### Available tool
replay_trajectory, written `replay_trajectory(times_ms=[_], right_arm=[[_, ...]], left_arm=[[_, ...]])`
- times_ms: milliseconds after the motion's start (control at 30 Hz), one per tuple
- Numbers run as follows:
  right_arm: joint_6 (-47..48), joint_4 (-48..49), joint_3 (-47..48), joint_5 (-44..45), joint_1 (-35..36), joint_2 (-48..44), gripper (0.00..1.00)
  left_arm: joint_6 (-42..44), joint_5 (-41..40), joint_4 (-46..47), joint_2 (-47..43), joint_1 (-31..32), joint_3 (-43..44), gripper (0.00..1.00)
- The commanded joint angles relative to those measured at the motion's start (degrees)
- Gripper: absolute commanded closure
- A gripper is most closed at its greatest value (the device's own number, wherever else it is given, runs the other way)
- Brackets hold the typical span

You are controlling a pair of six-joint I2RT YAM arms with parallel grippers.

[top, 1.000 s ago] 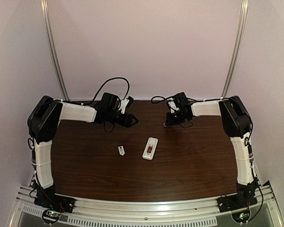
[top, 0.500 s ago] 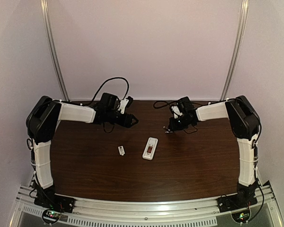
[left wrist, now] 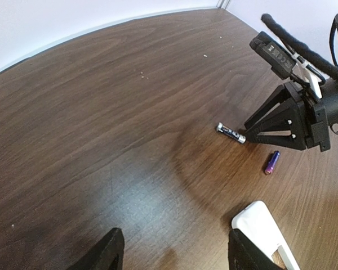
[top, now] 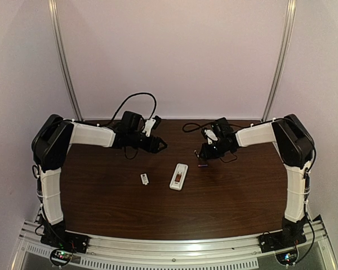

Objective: Load the batteries into the remote control
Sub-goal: Move the right arm with the battery to the center of the board, then pick up the battery at the center of the board.

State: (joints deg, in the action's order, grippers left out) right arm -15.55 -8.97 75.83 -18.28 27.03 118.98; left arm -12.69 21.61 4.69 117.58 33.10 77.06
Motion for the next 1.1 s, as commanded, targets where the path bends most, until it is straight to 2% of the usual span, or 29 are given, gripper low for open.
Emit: replay_trajectory(times_ms=[0, 133, 500, 733, 833, 933, 1033, 1067], right_arm=[[-0.20, -2.19, 4.09, -0.65, 0.31, 0.35, 0.71], [0.22, -3.46, 7.84, 0.29, 0.52, 3.11, 0.67], [4.87, -11.17, 15.80, 11.04, 3.64, 9.65, 0.69], [6.56, -15.20, 16.46, 16.92, 5.89, 10.21, 0.78], [6.27, -15.00, 13.60, 17.18, 6.02, 8.60, 0.80], [6.64, -14.39, 11.06, 17.17, 6.02, 7.34, 0.87], [6.91, -13.78, 7.89, 15.14, 6.23, 5.11, 1.00], [6.91, -12.63, 6.26, 14.07, 6.28, 3.39, 1.00]], left_arm=[[0.82, 0.35, 2.56, -1.26, 0.30, -0.11, 0.36], [0.83, 0.10, 2.51, -1.23, 0.30, -0.24, 0.36], [0.94, -0.96, 2.34, -1.64, 0.25, -0.24, 0.36], [0.85, -1.47, 2.32, -1.98, 0.26, -0.07, 0.36], [0.87, -1.68, 2.23, -2.13, 0.25, -0.06, 0.36], [0.97, -1.72, 2.31, -2.26, 0.22, -0.15, 0.36], [0.93, -1.44, 2.18, -2.44, 0.25, -0.38, 0.36], [1.00, -1.38, 2.19, -2.55, 0.25, -0.53, 0.36]])
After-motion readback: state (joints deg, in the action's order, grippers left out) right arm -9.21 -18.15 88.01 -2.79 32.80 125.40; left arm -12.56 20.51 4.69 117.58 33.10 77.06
